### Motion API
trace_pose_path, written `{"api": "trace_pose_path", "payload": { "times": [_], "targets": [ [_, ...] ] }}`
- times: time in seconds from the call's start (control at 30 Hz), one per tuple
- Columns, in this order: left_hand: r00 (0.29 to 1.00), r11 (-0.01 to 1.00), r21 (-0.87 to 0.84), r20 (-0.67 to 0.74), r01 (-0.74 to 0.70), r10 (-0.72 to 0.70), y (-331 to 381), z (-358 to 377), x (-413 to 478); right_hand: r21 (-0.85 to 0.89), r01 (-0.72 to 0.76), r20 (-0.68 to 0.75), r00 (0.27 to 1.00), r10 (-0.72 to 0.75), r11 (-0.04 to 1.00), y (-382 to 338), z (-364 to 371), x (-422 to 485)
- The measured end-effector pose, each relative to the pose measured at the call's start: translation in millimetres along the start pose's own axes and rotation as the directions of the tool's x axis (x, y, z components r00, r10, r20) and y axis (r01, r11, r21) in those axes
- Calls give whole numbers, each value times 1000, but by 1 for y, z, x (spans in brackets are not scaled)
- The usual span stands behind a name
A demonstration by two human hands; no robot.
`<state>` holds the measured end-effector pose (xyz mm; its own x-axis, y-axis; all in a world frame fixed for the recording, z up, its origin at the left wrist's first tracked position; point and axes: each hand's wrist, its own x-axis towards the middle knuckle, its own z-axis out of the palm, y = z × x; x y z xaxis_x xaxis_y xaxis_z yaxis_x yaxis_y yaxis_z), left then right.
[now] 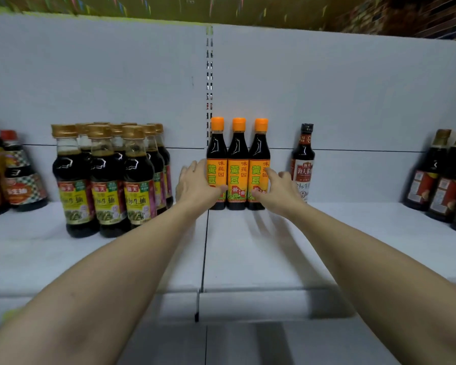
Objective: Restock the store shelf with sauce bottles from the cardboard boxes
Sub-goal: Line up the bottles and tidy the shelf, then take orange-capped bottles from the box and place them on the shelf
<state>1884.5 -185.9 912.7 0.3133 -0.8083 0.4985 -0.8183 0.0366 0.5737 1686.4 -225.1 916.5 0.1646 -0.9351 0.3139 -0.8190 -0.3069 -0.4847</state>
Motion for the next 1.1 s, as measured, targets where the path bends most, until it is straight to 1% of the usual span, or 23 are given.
{"api": "trace_pose_path", "payload": {
  "times": [0.07,0.13,0.2,0.27,0.37,0.5,0.6,0.7,0.77,0.93,1.0,1.1],
  "targets": [
    [1000,998,59,-2,-21,21,12,-7,-17,-88,43,15,999,-41,995,4,-7,-12],
    [998,982,179,-14,-56,60,21,-14,-38,-169,95,42,995,-89,981,6,-14,-28],
    [995,943,322,-19,-88,100,25,-26,-62,-202,162,82,986,-148,966,5,-16,-44],
    [994,900,427,-23,-90,110,25,-42,-87,-201,224,138,970,-199,954,-1,-12,-60],
    [996,864,503,-74,-8,52,14,-76,-119,-192,324,188,939,-289,926,-26,-3,-79],
    [990,815,567,-129,124,-61,-19,-135,-172,-149,463,237,875,-423,874,-84,19,-108],
    [969,757,605,-166,245,-181,-52,-182,-216,-184,612,243,787,-567,769,-135,46,-138],
    [925,686,622,-223,378,-307,-97,-225,-264,-170,747,250,663,-705,643,-193,79,-178],
    [887,643,613,-275,459,-371,-129,-254,-297,-151,813,267,581,-769,562,-235,102,-205],
    [770,481,620,-360,620,-527,-210,-345,-388,-35,903,333,414,-847,428,-347,167,-283],
    [721,438,595,-400,674,-566,-244,-387,-430,31,917,382,356,-853,397,-395,197,-322],
    [652,387,553,-437,738,-619,-285,-436,-478,92,927,421,294,-858,363,-445,230,-368]
  ]
}}
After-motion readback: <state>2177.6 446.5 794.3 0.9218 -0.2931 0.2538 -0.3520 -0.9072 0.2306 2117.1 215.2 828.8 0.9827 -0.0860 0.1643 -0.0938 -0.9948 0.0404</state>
